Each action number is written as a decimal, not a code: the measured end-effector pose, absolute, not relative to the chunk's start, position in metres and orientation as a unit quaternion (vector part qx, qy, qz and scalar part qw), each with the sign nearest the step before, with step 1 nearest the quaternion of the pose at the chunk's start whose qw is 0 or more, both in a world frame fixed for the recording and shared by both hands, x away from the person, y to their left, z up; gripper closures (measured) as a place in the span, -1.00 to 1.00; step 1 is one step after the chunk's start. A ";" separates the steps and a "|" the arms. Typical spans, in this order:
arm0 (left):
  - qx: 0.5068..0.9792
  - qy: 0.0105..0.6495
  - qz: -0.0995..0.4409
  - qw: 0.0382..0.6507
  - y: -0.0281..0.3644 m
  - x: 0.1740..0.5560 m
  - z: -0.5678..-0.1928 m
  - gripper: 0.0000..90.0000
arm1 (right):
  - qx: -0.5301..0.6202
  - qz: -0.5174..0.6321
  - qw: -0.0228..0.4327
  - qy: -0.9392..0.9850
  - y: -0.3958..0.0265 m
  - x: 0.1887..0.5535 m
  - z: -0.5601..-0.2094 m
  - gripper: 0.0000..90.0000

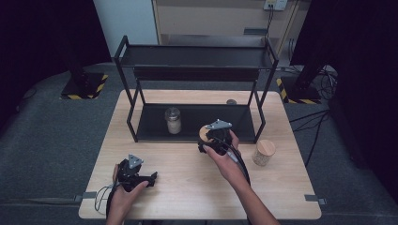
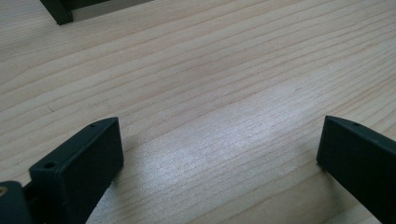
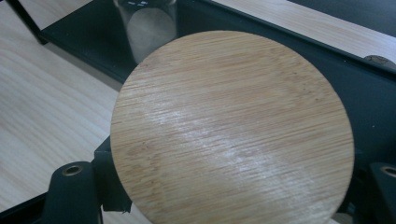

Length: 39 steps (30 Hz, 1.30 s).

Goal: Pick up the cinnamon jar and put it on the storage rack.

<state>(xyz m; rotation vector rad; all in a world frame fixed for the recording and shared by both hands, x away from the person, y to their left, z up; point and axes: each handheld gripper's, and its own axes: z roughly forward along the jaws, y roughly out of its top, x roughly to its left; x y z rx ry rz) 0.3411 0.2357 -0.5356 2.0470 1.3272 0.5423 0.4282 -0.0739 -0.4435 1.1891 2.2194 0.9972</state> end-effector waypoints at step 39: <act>0.777 0.504 0.206 0.316 0.236 0.341 -0.536 -1.00 | 0.481 0.342 0.227 0.775 -0.059 0.511 -0.449 -0.44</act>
